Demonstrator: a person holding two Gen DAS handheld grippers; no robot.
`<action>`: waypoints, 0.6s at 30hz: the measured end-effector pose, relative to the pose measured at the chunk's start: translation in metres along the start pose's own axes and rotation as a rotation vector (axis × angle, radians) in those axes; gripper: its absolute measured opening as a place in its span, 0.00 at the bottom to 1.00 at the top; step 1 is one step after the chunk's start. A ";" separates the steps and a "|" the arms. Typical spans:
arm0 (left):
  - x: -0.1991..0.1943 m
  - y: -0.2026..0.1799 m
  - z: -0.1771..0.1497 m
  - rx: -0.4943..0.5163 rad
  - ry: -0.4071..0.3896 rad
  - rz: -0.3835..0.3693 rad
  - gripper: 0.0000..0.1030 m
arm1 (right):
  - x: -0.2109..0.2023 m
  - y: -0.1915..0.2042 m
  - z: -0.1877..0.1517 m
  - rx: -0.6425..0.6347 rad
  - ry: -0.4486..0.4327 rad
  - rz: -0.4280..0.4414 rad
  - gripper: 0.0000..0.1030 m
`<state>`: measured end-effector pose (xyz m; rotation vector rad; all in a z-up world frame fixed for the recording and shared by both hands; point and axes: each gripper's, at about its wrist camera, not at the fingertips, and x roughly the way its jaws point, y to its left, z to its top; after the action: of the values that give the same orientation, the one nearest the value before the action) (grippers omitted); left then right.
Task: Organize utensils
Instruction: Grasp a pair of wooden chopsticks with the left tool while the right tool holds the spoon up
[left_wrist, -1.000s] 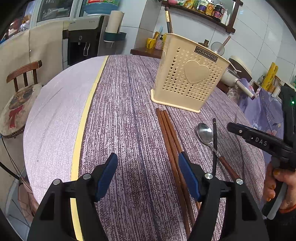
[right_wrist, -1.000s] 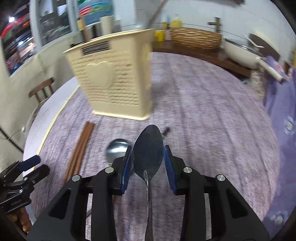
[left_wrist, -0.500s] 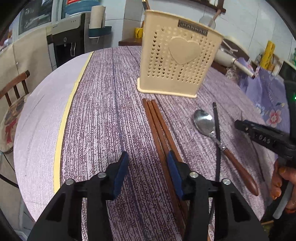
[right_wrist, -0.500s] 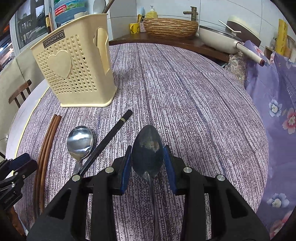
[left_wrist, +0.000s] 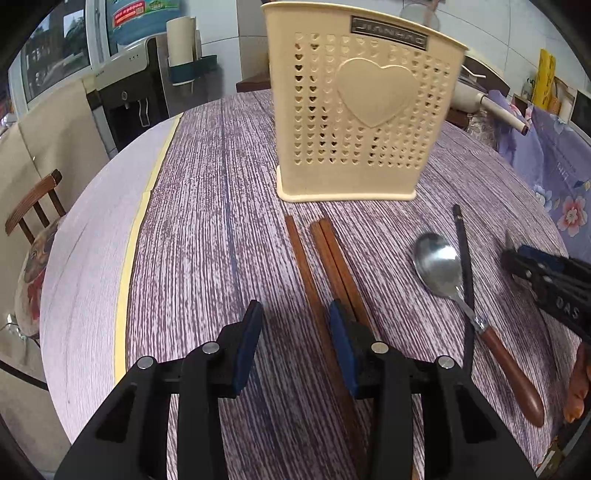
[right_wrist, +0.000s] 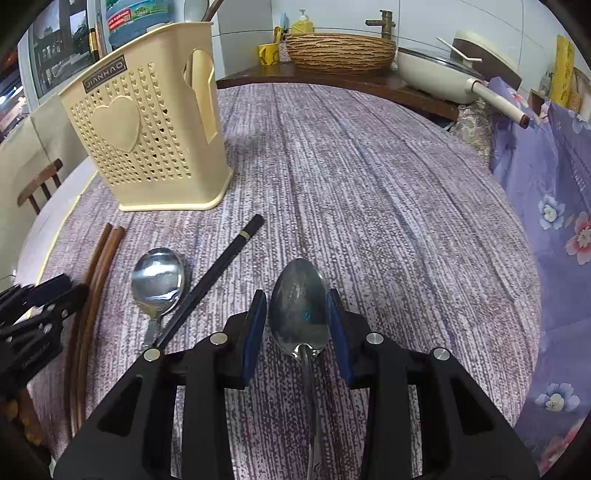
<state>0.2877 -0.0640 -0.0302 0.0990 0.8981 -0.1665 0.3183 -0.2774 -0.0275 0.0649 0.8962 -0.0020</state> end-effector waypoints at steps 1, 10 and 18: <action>0.002 0.002 0.004 0.002 0.006 -0.001 0.36 | -0.001 0.000 0.000 -0.002 -0.001 0.001 0.38; 0.010 0.015 0.019 -0.023 0.056 -0.042 0.32 | -0.012 -0.016 0.005 -0.071 0.030 0.052 0.54; 0.017 0.016 0.030 -0.050 0.101 -0.053 0.30 | 0.006 -0.012 0.003 -0.112 0.098 0.093 0.54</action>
<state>0.3242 -0.0550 -0.0251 0.0375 1.0050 -0.1897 0.3237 -0.2889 -0.0312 0.0020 0.9888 0.1393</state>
